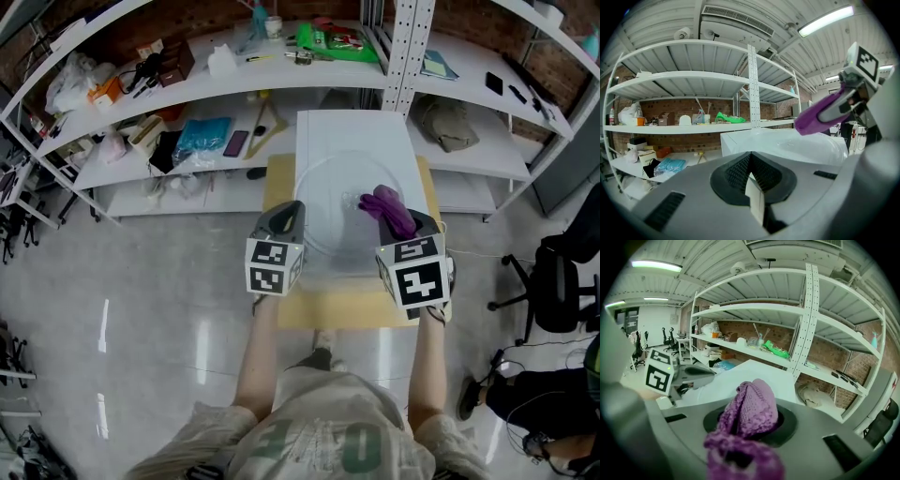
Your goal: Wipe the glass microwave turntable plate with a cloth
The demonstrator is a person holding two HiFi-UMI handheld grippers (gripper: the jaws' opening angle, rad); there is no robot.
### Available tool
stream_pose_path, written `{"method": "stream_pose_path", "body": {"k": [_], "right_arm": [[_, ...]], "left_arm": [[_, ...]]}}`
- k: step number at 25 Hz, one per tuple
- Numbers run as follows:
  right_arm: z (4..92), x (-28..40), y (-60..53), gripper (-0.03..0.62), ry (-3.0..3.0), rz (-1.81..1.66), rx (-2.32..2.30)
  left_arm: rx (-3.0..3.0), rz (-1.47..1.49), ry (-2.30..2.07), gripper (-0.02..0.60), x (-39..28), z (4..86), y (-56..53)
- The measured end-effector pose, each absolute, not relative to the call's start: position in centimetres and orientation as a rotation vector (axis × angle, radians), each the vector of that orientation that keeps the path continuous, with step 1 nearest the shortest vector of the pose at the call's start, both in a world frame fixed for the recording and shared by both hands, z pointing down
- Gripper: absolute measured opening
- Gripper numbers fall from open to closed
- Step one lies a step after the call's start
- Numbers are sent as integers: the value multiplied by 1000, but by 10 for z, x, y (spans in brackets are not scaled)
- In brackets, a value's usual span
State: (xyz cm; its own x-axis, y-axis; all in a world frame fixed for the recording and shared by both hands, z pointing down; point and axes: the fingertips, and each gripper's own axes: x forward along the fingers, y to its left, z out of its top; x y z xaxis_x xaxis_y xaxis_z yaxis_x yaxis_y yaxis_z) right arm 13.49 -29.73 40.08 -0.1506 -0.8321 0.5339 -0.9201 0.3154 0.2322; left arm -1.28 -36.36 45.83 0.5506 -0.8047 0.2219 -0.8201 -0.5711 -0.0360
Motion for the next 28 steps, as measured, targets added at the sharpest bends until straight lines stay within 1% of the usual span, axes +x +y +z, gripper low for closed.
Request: {"method": "stream_pose_path", "body": {"k": [6, 10, 15, 23, 28], "right_arm": [[399, 148, -394, 54, -1910, 181, 1556], [410, 155, -412, 54, -1864, 195, 1537], [413, 165, -386, 54, -1847, 216, 1572], [421, 182, -291, 54, -1879, 268, 1632], [424, 183, -276, 54, -1869, 266, 1636]], "left_arm": [[2702, 337, -1416, 2, -11, 459, -362], [2707, 325, -1411, 2, -11, 457, -363], [2706, 322, -1413, 2, -15, 455, -363], [2708, 316, -1412, 2, -14, 455, -364], [2705, 317, -1415, 2, -15, 456, -363]]}}
